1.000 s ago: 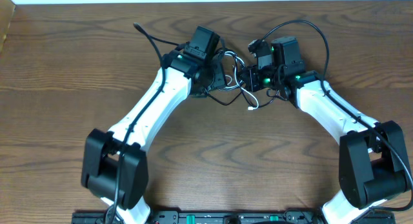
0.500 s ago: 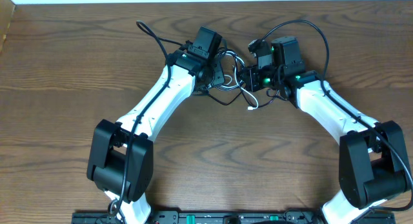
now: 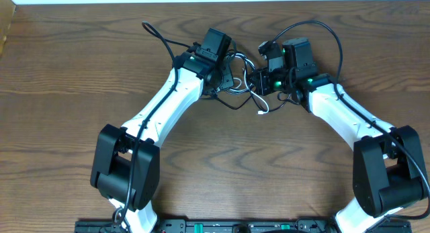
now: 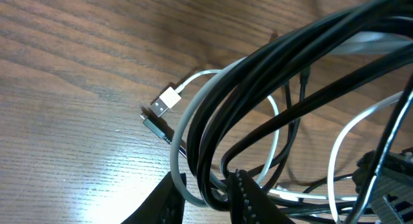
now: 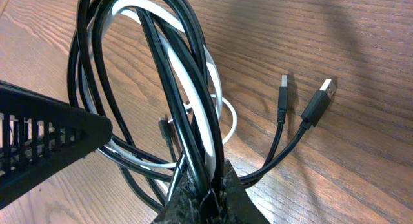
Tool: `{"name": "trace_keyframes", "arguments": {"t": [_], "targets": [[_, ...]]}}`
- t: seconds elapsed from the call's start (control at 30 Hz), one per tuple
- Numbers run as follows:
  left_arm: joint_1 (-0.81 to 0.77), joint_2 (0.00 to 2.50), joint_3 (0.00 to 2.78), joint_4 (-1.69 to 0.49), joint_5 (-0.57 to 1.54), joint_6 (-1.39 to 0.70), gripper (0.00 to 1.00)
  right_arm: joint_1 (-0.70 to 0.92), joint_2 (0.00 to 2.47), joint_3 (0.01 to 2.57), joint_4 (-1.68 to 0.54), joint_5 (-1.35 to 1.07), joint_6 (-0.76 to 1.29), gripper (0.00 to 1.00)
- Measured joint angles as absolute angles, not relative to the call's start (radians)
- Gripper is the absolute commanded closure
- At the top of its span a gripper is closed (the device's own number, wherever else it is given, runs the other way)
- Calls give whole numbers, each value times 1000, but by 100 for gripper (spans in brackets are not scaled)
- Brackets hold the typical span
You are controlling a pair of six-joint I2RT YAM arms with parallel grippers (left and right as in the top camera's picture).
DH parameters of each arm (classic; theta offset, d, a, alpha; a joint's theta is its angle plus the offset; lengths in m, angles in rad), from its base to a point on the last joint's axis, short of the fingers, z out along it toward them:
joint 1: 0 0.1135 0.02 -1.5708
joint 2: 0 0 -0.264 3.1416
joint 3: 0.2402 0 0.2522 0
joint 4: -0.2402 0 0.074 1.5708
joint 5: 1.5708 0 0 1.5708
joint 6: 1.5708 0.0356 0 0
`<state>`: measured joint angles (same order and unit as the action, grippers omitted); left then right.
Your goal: Untangle cables
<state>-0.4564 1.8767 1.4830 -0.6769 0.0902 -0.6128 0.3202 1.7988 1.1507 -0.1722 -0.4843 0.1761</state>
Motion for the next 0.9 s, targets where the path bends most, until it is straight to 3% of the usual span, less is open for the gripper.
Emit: {"name": "trace_keyframes", "arguments": {"t": [0.83,0.9], "targets": [[-479,1877,1430,-603,79,-629,70,320,1799,1151,-172,-490,176,99],[-479,1877,1430,-603,79,-629,77,320,1799,1151,-172,-490,176,99]]}}
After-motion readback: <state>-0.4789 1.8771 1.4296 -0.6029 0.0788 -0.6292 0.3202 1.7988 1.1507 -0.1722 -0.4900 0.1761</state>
